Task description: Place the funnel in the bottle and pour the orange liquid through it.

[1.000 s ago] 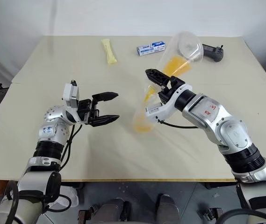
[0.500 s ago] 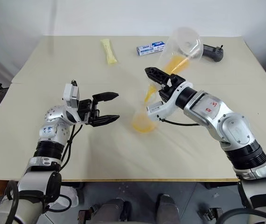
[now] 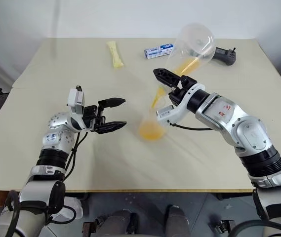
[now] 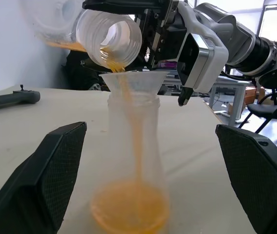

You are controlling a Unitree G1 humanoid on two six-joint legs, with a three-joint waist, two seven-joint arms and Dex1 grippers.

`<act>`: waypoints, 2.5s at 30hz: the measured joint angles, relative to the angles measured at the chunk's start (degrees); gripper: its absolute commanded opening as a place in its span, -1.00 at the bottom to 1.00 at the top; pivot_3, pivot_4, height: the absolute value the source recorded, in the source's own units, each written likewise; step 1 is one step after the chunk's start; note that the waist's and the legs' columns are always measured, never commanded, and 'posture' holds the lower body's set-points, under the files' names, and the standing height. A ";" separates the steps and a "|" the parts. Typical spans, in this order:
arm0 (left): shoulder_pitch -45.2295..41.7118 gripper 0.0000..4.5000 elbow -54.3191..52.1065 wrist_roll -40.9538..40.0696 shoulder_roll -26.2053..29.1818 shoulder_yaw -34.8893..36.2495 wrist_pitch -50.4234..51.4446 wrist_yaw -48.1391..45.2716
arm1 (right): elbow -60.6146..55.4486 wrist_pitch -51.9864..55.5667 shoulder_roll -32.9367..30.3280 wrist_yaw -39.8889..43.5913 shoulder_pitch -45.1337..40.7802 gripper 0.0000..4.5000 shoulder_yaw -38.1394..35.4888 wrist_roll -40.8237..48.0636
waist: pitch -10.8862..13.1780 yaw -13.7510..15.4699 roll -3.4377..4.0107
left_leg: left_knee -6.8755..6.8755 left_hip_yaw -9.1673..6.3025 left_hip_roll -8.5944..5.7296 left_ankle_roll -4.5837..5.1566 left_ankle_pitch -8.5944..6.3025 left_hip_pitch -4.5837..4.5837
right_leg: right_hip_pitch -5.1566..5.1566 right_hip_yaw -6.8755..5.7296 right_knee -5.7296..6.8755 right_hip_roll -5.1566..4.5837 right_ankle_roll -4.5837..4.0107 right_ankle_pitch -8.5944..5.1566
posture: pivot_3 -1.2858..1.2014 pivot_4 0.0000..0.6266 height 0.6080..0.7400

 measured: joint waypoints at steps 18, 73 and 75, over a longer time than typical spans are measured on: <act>0.00 1.00 0.02 0.06 -0.01 -0.01 -0.04 -0.02 | 0.61 -1.14 -0.15 -3.04 -0.09 0.25 0.00 -1.13 | 0.00 0.01 0.00 | 0.00 0.00 0.00 0.00 0.00 0.00 | 0.00 0.00 0.00 0.00 0.00 0.00 | 0.03 -0.52 1.00; -1.51 1.00 2.13 0.91 -1.05 -0.03 -1.96 0.05 | -7.29 33.06 20.97 10.85 4.33 0.25 -16.57 25.64 | 0.01 0.19 -0.04 | 0.07 -0.10 0.00 0.00 0.00 -0.03 | 0.02 -0.06 0.09 0.00 0.00 0.00 | 0.03 -0.52 1.00; -1.51 1.00 2.07 0.92 -1.00 -0.03 -1.92 0.11 | -8.23 41.56 24.18 11.50 3.46 0.25 -20.83 29.97 | 0.01 0.13 -0.03 | 0.06 -0.13 -0.01 0.00 0.00 -0.03 | 0.01 -0.06 0.10 -0.01 0.00 0.00 | 0.03 -0.52 1.00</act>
